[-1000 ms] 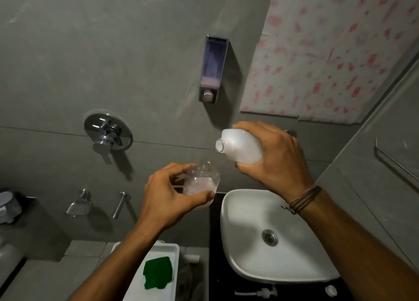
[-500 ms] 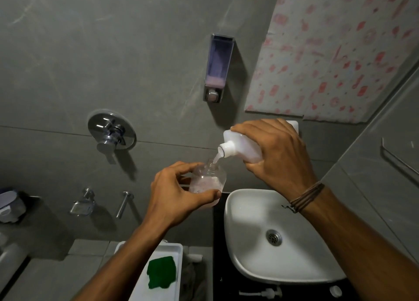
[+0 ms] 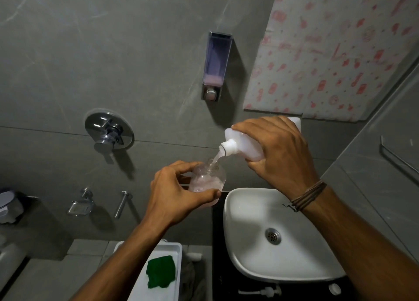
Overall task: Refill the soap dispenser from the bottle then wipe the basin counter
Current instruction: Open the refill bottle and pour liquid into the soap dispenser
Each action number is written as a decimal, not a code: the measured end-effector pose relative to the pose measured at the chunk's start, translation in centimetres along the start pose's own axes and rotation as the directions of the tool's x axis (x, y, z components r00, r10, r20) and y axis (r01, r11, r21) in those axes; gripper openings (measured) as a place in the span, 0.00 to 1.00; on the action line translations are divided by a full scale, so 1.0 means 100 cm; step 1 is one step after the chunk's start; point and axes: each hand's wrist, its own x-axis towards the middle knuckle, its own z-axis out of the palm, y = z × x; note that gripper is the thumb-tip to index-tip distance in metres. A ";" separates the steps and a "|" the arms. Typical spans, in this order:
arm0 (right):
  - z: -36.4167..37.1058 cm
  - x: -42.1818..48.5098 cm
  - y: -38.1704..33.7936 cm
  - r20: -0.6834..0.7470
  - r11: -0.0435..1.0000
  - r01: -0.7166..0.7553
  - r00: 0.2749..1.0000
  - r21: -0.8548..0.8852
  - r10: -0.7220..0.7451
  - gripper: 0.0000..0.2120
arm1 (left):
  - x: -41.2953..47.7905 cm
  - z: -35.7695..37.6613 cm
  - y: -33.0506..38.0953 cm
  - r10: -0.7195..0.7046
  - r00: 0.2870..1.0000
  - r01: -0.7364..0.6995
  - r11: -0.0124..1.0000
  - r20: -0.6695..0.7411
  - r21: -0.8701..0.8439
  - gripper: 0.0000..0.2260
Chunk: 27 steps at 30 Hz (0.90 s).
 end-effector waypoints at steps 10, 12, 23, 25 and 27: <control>-0.004 0.001 0.001 -0.008 1.000 0.013 1.000 -0.026 -0.013 0.26 | 0.001 0.002 -0.001 0.002 1.000 -0.001 1.000 0.009 -0.010 0.33; -0.005 0.001 0.002 -0.016 0.999 0.021 1.000 -0.025 -0.022 0.26 | 0.001 0.002 -0.002 -0.001 1.000 0.001 1.000 0.007 -0.006 0.34; -0.007 0.000 0.005 -0.041 0.999 0.043 0.998 -0.029 -0.044 0.26 | -0.002 0.001 0.000 -0.007 1.000 0.007 1.000 0.019 -0.008 0.33; -0.007 -0.001 0.006 -0.051 0.998 0.050 0.997 -0.029 -0.051 0.26 | -0.002 0.001 0.001 -0.008 1.000 0.009 1.000 0.022 -0.011 0.34; -0.008 -0.001 0.006 -0.058 0.998 0.057 0.997 -0.028 -0.059 0.26 | -0.003 0.001 0.001 -0.008 1.000 0.008 1.000 0.025 -0.008 0.34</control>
